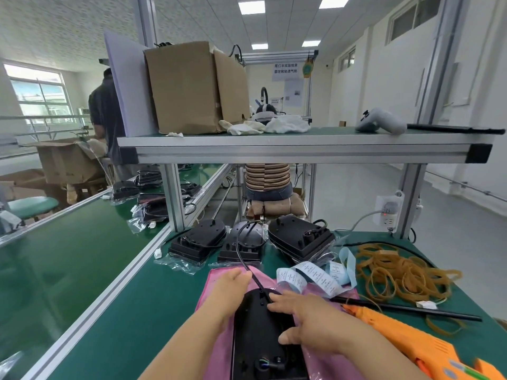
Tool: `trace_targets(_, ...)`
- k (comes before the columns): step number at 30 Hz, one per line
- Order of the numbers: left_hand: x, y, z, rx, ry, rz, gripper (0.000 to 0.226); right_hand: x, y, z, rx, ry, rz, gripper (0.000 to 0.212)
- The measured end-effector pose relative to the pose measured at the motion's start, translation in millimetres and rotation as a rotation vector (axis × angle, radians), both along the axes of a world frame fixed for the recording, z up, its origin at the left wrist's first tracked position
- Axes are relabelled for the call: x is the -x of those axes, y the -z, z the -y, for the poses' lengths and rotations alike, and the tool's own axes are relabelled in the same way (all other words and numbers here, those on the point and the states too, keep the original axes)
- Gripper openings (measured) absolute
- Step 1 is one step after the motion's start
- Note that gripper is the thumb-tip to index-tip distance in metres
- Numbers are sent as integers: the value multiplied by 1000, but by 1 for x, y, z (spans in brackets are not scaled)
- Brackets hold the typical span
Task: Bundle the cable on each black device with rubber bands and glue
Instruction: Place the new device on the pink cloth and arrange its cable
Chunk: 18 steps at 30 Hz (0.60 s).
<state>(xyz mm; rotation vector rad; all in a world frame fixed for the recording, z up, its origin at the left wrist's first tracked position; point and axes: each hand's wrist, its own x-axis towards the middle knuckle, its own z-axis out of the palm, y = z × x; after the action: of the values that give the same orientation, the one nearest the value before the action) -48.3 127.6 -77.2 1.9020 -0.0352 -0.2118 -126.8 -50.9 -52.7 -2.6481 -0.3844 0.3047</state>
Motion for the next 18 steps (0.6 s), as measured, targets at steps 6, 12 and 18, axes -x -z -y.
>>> trace_targets(6, -18, -8, 2, 581, -152, -293, 20, 1, 1, 4, -48, 17, -70, 67)
trace_targets(12, -6, 2, -19, 831, -262, -217, 31, -1, -12, 15, -33, -68, -252, 105)
trace_targets(18, 18, 2, -56, 886, -276, -83, 34, 2, -7, 11, -32, -37, -191, 117)
